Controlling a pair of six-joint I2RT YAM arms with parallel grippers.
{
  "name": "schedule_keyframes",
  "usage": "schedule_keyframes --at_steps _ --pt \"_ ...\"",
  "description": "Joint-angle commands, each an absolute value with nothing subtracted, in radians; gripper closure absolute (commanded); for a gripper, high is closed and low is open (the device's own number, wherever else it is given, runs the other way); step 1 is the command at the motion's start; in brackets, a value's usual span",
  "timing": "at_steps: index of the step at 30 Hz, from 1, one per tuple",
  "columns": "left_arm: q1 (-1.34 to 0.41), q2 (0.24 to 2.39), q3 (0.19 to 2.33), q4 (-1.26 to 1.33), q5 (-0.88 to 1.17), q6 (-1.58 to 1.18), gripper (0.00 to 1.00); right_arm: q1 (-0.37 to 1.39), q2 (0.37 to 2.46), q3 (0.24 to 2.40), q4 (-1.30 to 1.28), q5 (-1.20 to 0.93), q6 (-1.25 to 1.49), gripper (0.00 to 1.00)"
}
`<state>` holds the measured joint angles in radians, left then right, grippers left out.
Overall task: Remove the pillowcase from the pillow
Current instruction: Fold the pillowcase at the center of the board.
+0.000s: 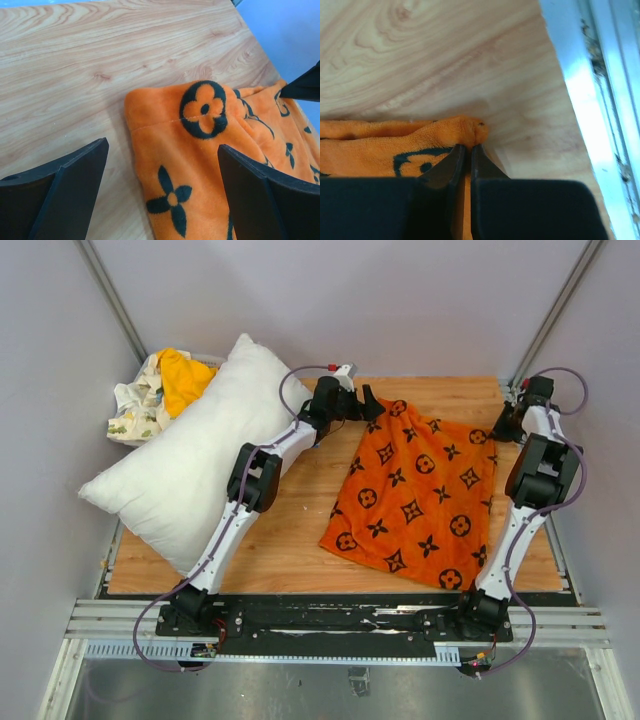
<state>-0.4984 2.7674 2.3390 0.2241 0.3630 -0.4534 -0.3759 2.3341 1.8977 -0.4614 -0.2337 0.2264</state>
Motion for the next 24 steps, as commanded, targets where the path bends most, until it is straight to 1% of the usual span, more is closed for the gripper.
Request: schedule_keyframes --at_steps 1,6,9,14,15,18,20,24 --pt "-0.491 2.779 2.352 0.226 0.34 -0.456 0.04 -0.304 2.428 1.974 -0.501 -0.316 0.184 0.99" --pt "-0.489 2.758 2.346 0.166 0.263 -0.432 0.05 -0.263 2.469 2.051 -0.535 -0.364 0.176 0.99" --pt "-0.485 2.751 2.344 0.138 0.243 -0.443 0.08 -0.249 2.468 2.067 -0.54 -0.381 0.166 0.99" --pt "-0.474 2.75 2.344 0.129 0.249 -0.486 0.25 -0.237 2.449 2.066 -0.551 -0.393 0.151 0.99" --pt "-0.473 2.752 2.344 0.134 0.256 -0.493 0.3 -0.238 2.442 2.06 -0.551 -0.397 0.149 0.99" --pt "-0.471 2.758 2.354 0.151 0.281 -0.521 0.43 -0.237 2.429 2.048 -0.551 -0.408 0.147 0.99" --pt "-0.47 2.77 2.37 0.156 0.298 -0.536 0.46 -0.238 2.42 2.039 -0.551 -0.412 0.145 0.99" --pt "-0.471 2.792 2.382 0.171 0.351 -0.566 0.47 -0.238 2.404 2.028 -0.551 -0.418 0.141 0.98"
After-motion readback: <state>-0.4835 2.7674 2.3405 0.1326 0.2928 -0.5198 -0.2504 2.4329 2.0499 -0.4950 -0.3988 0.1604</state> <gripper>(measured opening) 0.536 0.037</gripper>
